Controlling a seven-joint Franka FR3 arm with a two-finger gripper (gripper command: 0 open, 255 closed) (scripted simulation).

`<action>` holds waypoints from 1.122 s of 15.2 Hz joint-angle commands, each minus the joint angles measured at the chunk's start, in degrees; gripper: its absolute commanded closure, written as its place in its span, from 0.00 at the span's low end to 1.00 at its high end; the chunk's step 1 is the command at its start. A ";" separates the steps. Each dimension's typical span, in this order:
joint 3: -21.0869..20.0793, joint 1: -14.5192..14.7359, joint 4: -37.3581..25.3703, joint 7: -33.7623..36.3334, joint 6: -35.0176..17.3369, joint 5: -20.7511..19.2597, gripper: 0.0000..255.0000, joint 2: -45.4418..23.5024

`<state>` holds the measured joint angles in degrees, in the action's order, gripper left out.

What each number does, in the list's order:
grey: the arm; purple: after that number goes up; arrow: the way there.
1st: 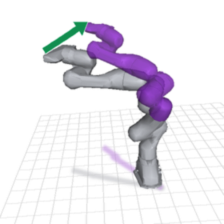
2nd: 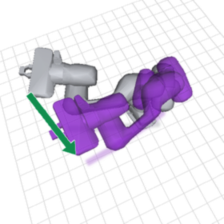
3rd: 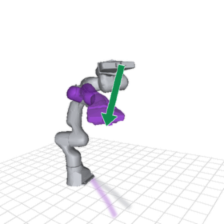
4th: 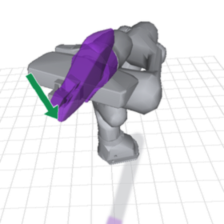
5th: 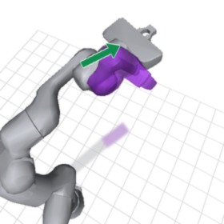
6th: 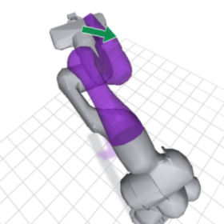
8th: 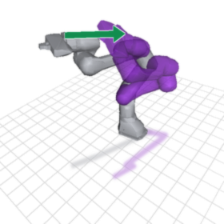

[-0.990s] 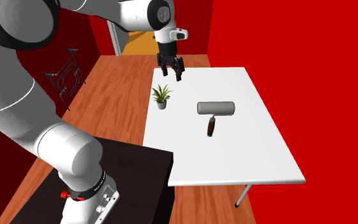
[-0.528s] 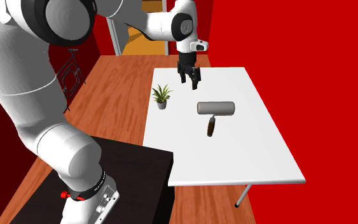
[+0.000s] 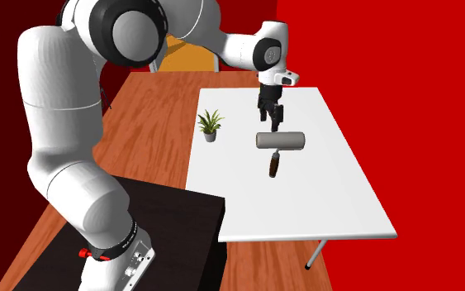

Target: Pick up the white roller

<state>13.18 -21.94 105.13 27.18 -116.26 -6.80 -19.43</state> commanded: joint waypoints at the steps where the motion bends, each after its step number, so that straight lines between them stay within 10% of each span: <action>1: 0.86 -1.57 -3.88 0.47 0.50 1.23 0.00 -3.91; 12: 1.06 -3.00 -4.54 1.32 -3.86 2.52 0.00 -9.41; 13: 1.07 -3.04 -4.55 1.27 -3.88 2.52 1.00 -9.42; 17: 1.06 -3.02 -4.57 1.30 -3.86 2.52 1.00 -9.43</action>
<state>14.26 -24.97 100.46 28.47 -120.10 -4.28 -28.80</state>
